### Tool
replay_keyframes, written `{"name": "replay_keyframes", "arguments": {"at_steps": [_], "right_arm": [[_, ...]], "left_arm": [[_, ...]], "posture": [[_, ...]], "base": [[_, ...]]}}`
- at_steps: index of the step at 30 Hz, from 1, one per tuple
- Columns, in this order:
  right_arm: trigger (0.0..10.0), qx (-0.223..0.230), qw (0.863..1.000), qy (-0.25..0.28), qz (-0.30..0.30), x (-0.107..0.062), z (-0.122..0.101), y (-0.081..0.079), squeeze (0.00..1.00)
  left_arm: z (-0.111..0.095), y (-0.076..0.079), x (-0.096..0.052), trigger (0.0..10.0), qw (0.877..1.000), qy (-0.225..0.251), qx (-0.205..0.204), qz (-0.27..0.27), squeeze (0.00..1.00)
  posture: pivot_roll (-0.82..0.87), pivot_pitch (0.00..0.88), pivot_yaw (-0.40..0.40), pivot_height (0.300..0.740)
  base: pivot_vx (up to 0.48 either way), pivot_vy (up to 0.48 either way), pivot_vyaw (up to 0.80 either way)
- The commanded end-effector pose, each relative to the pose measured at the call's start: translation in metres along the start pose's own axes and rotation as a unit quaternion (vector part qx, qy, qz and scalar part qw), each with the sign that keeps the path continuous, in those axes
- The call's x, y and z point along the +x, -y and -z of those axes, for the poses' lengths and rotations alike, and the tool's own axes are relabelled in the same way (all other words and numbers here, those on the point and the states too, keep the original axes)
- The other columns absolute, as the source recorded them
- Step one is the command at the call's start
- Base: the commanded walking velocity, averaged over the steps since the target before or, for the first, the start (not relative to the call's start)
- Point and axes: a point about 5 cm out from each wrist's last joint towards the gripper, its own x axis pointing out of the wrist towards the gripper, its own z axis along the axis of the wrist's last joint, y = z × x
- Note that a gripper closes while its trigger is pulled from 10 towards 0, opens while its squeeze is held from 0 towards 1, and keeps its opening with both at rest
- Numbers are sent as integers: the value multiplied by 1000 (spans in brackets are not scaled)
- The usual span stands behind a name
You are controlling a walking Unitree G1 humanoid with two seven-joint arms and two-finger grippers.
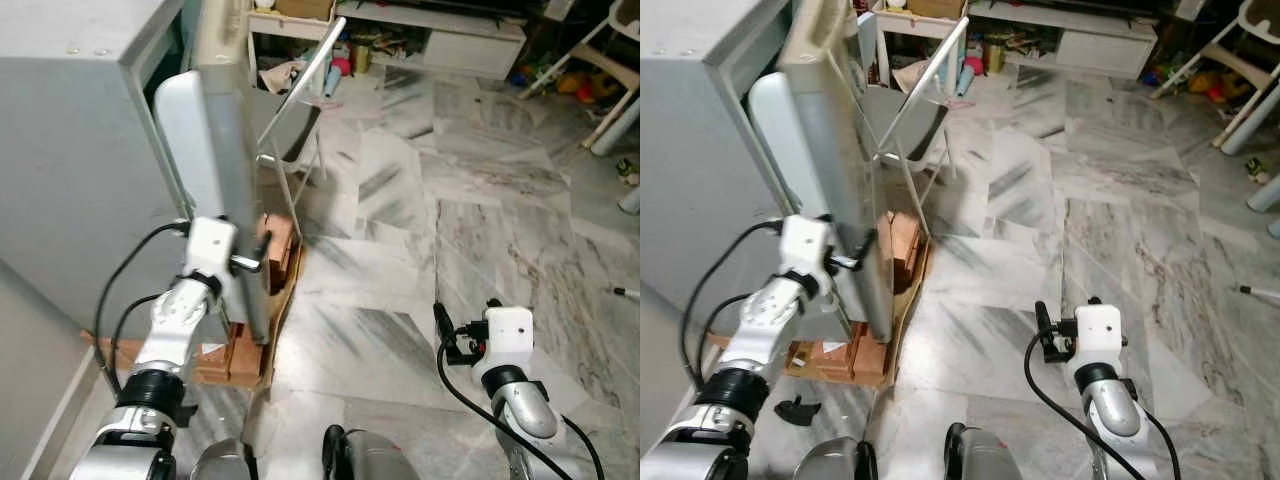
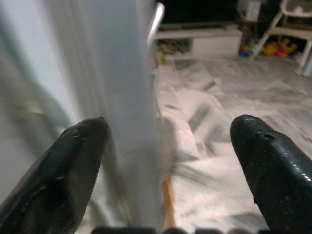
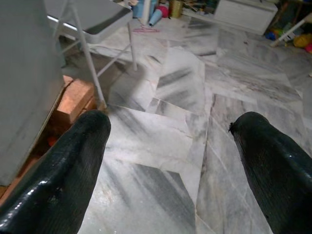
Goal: Restocking fridge
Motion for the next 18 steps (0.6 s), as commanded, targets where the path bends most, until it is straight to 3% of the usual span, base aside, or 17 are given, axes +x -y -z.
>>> {"name": "replay_keyframes", "arguments": {"at_steps": [1,9,13,18], "right_arm": [[10000,-7,1000,4,-4,1,-1,1,0],[10000,3,1000,15,12,-1,-8,3,0],[10000,24,999,24,-1,5,-19,-3,0],[10000,36,997,12,-68,13,-20,-22,0]], "left_arm": [[-1,2,1,10000,1000,7,3,-6,0],[8,-23,-8,10000,997,-13,-9,-79,0],[9,-26,-8,10000,996,-14,-11,-86,0],[1,-20,4,10000,997,-2,-19,-80,0]], "posture": [[0,58,-71,740],[-14,62,-61,740],[-15,64,-61,740],[-6,61,-72,740]], "base": [[0,0,0],[0,0,0],[0,0,0],[0,0,0]]}}
